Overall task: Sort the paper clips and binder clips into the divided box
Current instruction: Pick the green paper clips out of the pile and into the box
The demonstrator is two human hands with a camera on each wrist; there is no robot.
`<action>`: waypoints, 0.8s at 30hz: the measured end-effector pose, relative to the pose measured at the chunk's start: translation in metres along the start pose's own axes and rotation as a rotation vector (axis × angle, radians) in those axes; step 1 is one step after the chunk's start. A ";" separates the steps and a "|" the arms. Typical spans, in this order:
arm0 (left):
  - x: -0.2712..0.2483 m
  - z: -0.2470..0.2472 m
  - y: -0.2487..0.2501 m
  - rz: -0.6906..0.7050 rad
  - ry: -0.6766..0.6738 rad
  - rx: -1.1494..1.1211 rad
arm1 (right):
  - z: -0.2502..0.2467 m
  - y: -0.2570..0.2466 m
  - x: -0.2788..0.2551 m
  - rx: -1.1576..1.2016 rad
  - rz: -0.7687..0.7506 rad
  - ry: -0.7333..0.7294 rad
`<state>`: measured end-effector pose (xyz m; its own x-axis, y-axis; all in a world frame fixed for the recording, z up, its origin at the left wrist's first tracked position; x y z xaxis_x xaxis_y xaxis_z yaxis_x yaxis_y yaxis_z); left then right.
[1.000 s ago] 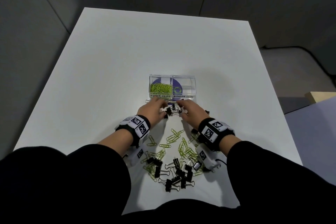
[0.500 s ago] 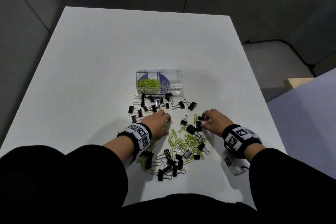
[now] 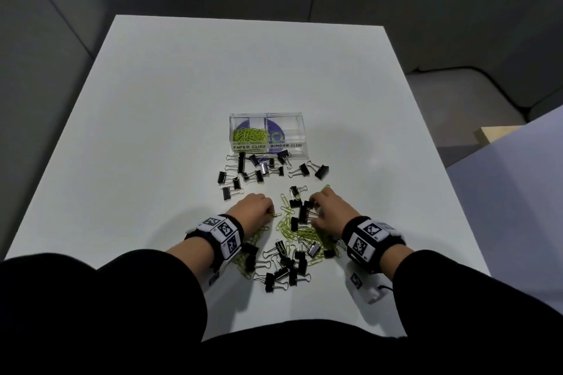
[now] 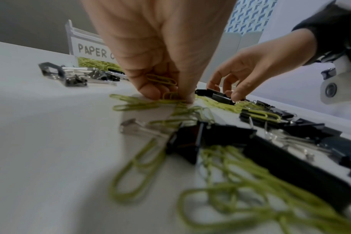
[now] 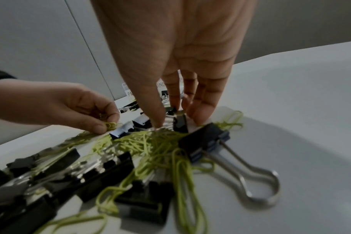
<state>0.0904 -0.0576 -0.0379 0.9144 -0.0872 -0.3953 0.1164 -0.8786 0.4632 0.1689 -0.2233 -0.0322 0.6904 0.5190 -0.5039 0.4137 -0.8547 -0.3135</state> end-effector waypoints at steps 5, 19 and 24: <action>-0.006 -0.002 -0.002 -0.016 -0.021 -0.003 | -0.002 0.003 0.001 -0.035 -0.005 0.032; 0.003 -0.011 0.013 -0.030 -0.060 0.043 | -0.009 -0.002 -0.002 -0.160 -0.069 -0.040; 0.018 -0.019 0.021 -0.043 -0.049 0.077 | -0.009 0.002 -0.005 -0.031 -0.147 -0.071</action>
<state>0.1168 -0.0689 -0.0199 0.8888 -0.0700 -0.4529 0.1232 -0.9154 0.3831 0.1714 -0.2277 -0.0227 0.5778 0.6369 -0.5104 0.5261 -0.7687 -0.3636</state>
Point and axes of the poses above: each hand's wrist, its own x-axis towards the middle knuckle, its own z-axis out of the palm, y = z × x, the point moved 3 cm from there along x, towards the middle knuckle, and after that the axes turned 5 degrees about z, right-handed, at the moved point
